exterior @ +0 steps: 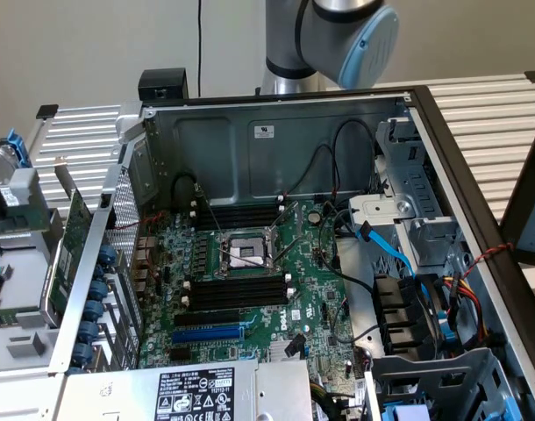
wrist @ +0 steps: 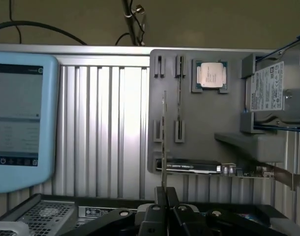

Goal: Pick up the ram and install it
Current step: 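Pick up the ram and move it above insertion slot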

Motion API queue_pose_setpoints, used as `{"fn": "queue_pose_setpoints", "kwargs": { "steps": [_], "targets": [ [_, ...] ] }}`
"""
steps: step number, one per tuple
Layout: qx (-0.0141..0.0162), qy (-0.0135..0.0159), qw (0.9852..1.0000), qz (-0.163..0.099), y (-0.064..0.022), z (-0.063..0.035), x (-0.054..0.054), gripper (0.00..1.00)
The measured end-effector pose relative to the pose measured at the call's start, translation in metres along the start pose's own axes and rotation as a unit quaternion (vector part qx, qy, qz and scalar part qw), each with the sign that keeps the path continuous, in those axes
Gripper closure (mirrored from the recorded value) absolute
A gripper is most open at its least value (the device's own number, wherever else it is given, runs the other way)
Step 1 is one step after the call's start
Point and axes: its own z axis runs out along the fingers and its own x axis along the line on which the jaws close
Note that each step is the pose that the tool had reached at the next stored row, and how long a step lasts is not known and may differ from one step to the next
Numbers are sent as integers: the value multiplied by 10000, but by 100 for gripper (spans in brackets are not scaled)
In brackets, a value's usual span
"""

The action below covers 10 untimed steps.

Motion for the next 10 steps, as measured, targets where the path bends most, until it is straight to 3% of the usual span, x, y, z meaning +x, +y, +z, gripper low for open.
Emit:
{"fn": "queue_pose_setpoints", "kwargs": {
  "steps": [10],
  "targets": [
    [-5, -1, 10000, 0, -419, -419, 5, 88]
  ]
}}
